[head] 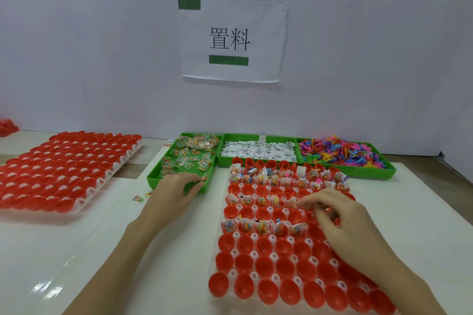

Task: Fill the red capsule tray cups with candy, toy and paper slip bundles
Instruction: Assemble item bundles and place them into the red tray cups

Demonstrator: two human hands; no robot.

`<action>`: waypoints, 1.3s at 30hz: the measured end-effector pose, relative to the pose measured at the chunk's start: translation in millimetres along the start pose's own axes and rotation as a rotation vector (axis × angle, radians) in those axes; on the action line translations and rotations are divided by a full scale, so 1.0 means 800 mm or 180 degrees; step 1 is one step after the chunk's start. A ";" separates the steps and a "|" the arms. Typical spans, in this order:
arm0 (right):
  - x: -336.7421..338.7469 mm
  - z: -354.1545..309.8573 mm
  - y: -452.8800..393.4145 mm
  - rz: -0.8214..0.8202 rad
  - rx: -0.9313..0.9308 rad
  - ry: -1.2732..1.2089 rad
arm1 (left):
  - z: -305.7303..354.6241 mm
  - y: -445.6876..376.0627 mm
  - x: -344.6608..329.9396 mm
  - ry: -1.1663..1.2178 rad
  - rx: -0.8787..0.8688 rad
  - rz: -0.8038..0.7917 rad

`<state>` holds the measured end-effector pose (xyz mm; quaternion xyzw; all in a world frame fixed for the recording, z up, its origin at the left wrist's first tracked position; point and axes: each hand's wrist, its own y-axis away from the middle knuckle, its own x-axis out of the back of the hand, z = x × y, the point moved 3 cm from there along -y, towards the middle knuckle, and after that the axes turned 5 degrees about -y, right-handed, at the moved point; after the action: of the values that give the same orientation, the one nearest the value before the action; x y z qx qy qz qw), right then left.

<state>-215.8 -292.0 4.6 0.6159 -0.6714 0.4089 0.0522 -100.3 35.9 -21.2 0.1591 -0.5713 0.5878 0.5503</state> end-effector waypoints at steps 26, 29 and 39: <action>0.007 -0.010 -0.029 -0.0064 -0.0288 0.0090 | 0.133 0.018 0.006 0.1406 -0.0356 0.0584; 0.006 -0.013 -0.072 -0.0321 -0.0329 0.0441 | 0.128 0.018 0.004 0.1567 -0.0259 0.0652; -0.050 0.077 -0.245 -0.0877 -0.0570 0.1397 | 0.109 0.016 -0.008 0.1633 0.0040 0.0685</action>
<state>-9.6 -280.0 36.1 0.5910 -0.5873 0.4607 0.3059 -146.9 -37.5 -7.0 -0.0530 -0.4232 0.6675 0.6103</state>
